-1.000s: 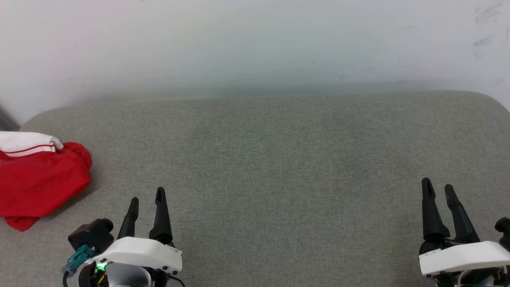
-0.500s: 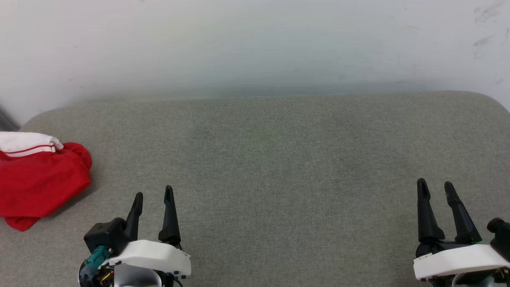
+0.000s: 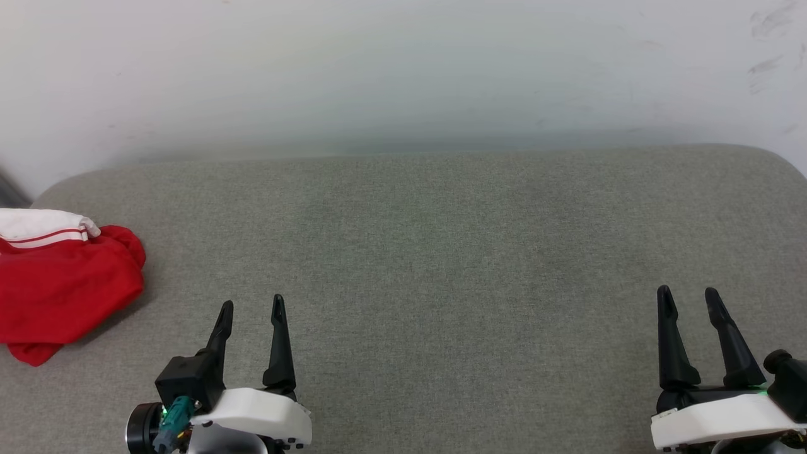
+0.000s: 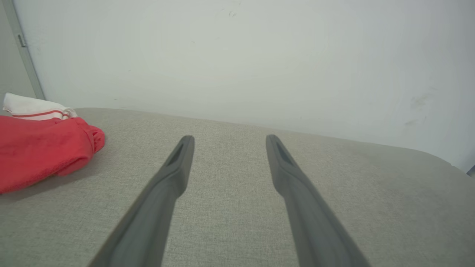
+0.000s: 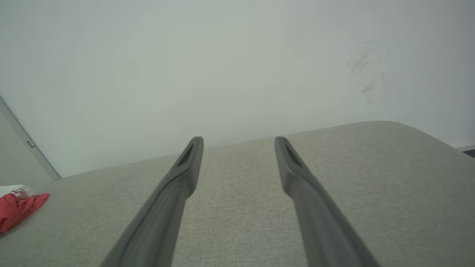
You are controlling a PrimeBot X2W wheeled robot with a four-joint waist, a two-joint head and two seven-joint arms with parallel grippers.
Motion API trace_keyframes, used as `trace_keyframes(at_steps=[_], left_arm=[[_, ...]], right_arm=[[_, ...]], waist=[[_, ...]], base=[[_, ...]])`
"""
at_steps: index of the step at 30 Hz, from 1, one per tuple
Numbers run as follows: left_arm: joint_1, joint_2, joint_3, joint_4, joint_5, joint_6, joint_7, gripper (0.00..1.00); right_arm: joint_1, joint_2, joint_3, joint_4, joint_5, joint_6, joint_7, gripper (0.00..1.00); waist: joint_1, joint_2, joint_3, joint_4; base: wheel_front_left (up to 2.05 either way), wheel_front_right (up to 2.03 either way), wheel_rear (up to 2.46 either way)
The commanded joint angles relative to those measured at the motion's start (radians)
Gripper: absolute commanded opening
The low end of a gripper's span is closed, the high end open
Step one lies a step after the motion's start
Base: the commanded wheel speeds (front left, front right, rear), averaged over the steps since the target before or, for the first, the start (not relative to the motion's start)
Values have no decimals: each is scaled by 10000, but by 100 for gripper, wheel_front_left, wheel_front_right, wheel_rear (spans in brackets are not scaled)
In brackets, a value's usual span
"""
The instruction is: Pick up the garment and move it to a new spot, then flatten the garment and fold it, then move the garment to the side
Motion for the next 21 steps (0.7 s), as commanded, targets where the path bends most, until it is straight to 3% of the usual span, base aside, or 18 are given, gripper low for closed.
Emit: trace_keyframes(at_steps=[1, 21], left_arm=[[23, 30, -12, -109, 206, 6, -94, 100], [369, -189, 229, -174, 1556, -266, -491, 100]], right_arm=[[65, 4, -18, -125, -224, 0, -86, 100], [321, 9, -23, -167, -1223, 0, -482, 100]], waist=[[0, 0, 0, 5], [0, 0, -10, 41]], base=[[0, 0, 0], [0, 0, 0]])
